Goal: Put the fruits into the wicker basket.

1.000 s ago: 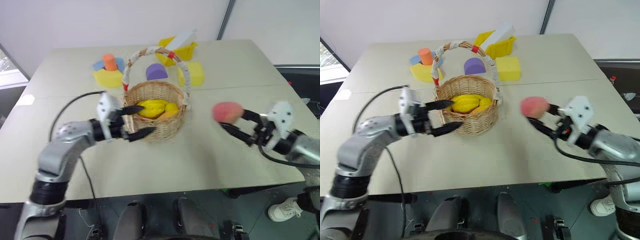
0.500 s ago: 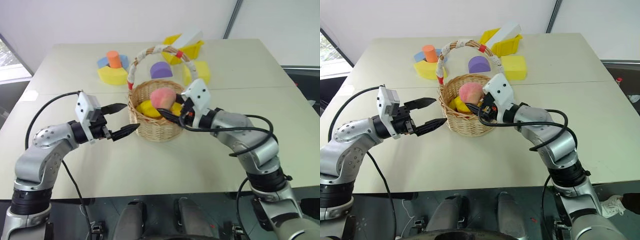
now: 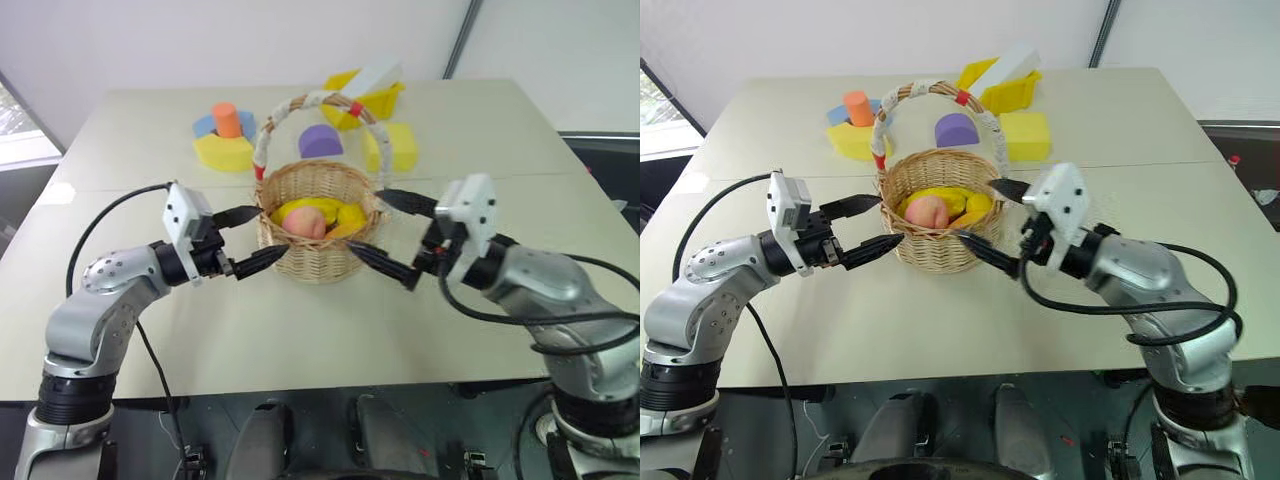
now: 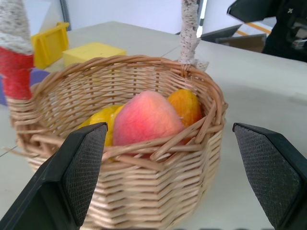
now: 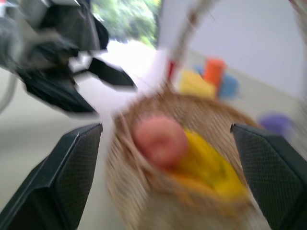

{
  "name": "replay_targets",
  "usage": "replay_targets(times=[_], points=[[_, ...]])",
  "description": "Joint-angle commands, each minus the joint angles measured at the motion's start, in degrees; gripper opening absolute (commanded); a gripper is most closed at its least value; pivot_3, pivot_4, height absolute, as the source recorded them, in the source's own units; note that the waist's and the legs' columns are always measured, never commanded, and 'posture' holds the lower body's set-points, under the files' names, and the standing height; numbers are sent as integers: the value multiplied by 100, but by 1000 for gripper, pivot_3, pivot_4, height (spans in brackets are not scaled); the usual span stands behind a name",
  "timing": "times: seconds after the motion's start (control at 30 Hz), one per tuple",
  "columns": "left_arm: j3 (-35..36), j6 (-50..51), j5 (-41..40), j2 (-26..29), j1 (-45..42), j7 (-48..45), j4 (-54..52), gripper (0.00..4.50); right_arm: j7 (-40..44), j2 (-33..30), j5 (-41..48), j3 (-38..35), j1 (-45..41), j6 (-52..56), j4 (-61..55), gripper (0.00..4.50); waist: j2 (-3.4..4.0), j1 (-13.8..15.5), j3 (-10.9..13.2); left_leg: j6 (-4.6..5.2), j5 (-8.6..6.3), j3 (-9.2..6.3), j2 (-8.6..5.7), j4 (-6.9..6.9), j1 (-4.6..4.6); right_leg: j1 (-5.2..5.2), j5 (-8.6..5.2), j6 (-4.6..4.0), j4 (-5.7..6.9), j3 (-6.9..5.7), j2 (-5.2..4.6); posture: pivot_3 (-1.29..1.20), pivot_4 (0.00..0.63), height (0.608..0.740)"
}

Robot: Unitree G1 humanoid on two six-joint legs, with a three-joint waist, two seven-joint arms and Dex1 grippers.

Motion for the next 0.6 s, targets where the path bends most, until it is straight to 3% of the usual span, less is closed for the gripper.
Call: replay_targets(times=[0.03,0.23,0.27,0.37,0.53,0.57,0.6], points=[[-59,-144,-11,-63,-181,-11,-20,4500,-470,414,-286,12,-152,-328,523,4459,0,-2,0,0,0,0,6,0,4,1,0,-1,4,0,6,0,150,740],[-135,-163,2,-137,-274,20,-5,4500,-1035,1370,-886,405,-804,-897,1830,4459,1,5,0,-6,4,2,13,-1,4,-6,3,-6,11,0,20,0,150,740],[-138,-164,-2,-139,-274,30,-16,4500,-1025,1444,-925,441,-847,-966,1936,4230,1,11,0,-6,4,2,12,-1,-2,-11,3,-6,11,0,19,0,150,740],[-135,-159,-8,-140,-235,67,-91,4500,-981,1591,-848,395,-886,-999,2064,3180,1,48,0,-6,4,1,9,-1,-18,-26,3,-7,10,0,12,0,150,740],[-121,-160,-29,-147,-134,124,-174,4500,-934,1620,-776,317,-910,-1011,2005,485,1,38,0,-5,3,2,-2,-2,-21,-25,4,-6,5,0,0,0,150,740],[-140,-167,-25,-159,-128,138,-177,4500,-933,1618,-773,303,-910,-1015,1987,140,1,36,0,-5,3,2,-2,-2,-21,-25,4,-6,5,0,1,0,150,740],[-157,-174,-29,-173,-135,149,-175,4500,-932,1615,-773,288,-912,-1020,1970,147,1,34,0,-6,3,1,0,-2,-21,-25,4,-6,6,0,2,0,150,740]])
